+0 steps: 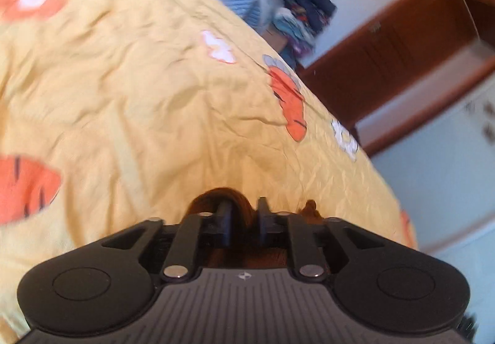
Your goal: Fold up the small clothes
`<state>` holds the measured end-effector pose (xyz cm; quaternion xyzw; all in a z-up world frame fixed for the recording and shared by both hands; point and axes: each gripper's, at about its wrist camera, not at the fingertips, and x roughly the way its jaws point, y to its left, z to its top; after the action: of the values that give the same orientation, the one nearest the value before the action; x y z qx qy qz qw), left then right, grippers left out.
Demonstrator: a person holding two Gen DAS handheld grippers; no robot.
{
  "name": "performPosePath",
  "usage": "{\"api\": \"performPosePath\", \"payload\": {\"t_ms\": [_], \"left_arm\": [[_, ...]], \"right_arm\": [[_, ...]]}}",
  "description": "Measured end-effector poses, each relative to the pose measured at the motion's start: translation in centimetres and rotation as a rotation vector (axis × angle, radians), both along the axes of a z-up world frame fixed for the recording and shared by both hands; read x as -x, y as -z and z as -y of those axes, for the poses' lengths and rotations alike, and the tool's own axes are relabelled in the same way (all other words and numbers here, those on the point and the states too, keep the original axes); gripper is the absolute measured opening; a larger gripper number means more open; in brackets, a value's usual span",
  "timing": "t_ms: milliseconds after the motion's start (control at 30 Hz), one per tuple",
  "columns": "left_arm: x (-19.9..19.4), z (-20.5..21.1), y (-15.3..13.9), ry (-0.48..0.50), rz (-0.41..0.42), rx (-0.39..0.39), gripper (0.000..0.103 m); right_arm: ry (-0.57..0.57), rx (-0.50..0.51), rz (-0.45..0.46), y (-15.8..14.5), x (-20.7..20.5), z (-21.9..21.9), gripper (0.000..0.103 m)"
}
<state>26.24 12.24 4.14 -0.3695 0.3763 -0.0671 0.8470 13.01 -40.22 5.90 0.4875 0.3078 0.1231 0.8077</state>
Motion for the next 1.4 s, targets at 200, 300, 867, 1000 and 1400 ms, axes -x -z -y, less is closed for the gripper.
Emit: {"api": "performPosePath", "payload": {"t_ms": [200, 300, 867, 1000, 1400], "left_arm": [[11.1, -4.2, -1.7, -0.087, 0.162, -0.053, 0.094], [16.6, -5.4, -0.5, -0.07, 0.13, 0.003, 0.095], [17.5, 0.1, 2.7, -0.002, 0.002, -0.064, 0.015], [19.9, -0.1, 0.6, 0.028, 0.048, -0.055, 0.011], [33.7, -5.5, 0.6, 0.115, 0.011, -0.212, 0.02]], "right_arm": [[-0.046, 0.17, 0.049, -1.6, 8.5, 1.2, 0.103], [-0.052, 0.197, 0.035, -1.2, 13.7, 2.0, 0.103], [-0.267, 0.274, -0.075, 0.6, 12.6, -5.4, 0.027], [-0.296, 0.272, -0.026, -1.4, 14.7, -4.9, 0.02], [-0.359, 0.249, -0.037, -1.7, 30.0, -1.9, 0.078]]}}
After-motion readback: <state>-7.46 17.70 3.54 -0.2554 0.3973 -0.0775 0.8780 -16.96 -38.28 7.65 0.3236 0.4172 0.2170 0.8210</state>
